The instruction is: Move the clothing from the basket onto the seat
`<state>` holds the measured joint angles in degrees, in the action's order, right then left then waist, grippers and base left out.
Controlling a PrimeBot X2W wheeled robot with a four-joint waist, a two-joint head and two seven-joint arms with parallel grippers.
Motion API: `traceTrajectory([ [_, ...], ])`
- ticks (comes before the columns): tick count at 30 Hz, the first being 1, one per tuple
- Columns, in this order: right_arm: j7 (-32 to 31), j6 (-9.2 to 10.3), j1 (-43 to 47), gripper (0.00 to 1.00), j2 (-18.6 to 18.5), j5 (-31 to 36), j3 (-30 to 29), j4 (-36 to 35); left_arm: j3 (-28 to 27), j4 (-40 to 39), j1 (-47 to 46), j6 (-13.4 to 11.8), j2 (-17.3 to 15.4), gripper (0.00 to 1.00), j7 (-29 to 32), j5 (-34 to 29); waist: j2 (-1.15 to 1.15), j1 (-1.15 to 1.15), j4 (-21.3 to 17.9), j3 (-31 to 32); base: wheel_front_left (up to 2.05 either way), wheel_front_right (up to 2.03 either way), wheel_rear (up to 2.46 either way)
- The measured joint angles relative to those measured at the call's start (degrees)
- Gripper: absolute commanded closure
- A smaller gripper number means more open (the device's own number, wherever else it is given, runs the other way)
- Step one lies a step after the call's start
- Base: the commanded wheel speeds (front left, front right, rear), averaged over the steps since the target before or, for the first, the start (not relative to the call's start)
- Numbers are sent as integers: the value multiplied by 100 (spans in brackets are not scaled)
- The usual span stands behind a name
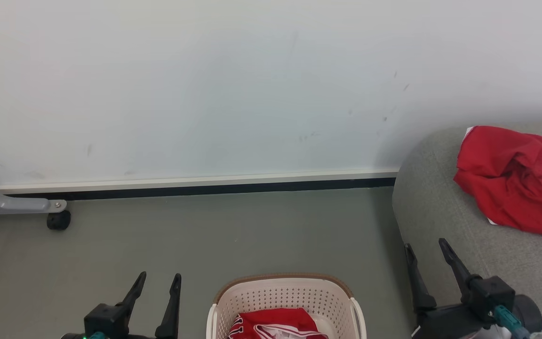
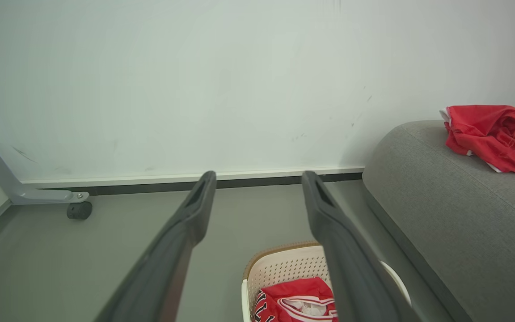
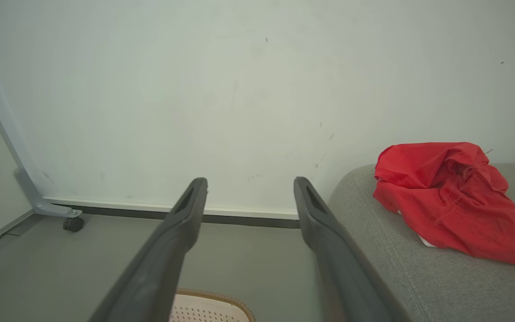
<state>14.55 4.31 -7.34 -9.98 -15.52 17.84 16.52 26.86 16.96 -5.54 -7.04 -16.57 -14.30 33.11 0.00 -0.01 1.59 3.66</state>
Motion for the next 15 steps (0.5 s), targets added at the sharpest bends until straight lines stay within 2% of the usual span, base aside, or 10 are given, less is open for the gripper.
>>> traceTrajectory([
  [7,-1,119,596,0,-19,47,-85,-750,-313,-309,364,-3,-53,0,0,-98,0,1,1,33,0,0,0],
  [15,0,179,931,0,-20,108,-148,-1235,-691,-501,712,-4,-82,0,-1,-212,0,1,-7,43,0,0,0],
])
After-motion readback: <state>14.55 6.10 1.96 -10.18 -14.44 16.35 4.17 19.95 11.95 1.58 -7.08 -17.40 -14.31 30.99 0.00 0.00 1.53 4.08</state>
